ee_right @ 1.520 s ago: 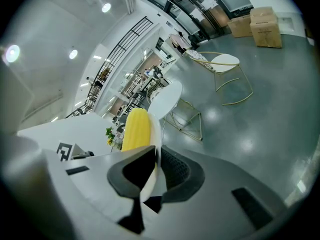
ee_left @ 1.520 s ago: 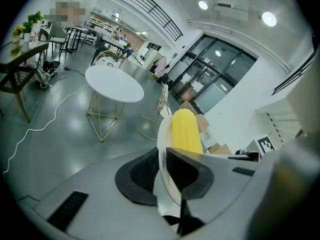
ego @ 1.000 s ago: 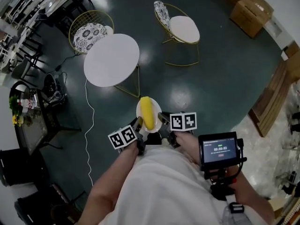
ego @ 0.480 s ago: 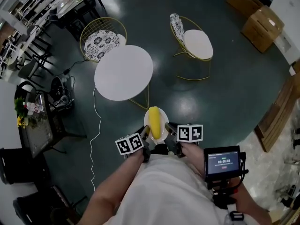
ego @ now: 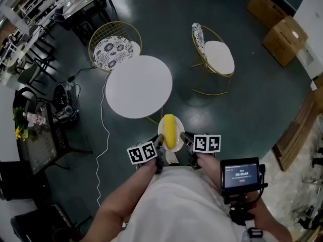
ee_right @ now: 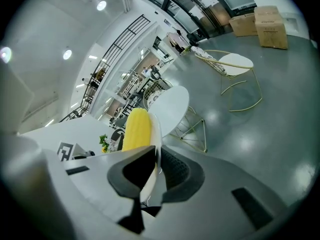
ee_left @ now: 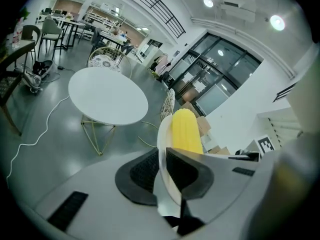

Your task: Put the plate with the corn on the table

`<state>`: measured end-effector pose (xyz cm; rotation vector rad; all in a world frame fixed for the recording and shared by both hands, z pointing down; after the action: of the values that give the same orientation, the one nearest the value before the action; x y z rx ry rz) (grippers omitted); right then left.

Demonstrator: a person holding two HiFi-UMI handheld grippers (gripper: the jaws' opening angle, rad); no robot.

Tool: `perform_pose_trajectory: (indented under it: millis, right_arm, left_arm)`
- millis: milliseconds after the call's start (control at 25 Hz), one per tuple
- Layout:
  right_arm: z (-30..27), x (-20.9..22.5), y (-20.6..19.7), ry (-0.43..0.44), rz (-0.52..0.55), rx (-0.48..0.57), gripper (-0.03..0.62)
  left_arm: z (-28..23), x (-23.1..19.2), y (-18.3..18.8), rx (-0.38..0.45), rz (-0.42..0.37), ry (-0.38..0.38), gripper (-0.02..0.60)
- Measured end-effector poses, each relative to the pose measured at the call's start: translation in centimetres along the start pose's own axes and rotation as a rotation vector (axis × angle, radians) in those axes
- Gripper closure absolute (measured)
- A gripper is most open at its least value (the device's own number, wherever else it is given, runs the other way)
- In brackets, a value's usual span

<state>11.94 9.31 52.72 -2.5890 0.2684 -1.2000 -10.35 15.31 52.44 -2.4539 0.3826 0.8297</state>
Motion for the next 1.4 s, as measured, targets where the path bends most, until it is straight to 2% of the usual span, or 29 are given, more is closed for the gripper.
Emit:
perform_pose_trajectory:
  millis: [320,800,1040,1400]
  right_arm:
    - [-1.2,-1.8,2.7,-0.011,0.008,-0.006,0.551]
    - [-2.9,-3.8,5.7,0.000,0.044,-0.018,0.551]
    - [-6.8,-2.4,8.9,0.020,0.046,-0.046,0.551]
    - [-9.9,-1.6,14.9,0.024,0.055,-0.098,0.551]
  left_arm:
    - [0.8,-0.6,3.2,0.008,0.008,-0.007,0.529]
    - [2.0,-1.4,6.0,0.049,0.030,0.008,0.529]
    - [-0.3,-4.0,8.9,0.056,0.054,0.032,0.529]
    - [-3.0,-5.4,14.1,0.063,0.095,0.045,0.529]
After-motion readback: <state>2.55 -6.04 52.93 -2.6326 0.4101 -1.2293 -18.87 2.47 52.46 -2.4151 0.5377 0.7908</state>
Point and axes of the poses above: the fingertips, and each gripper's own axes: z backward along the fingers, x to its right, y out of its top, the point moved 10 cm from there along z, backward along the fingers, and after that the axes turned 9 degrees about -x, right-handed, at the moved point
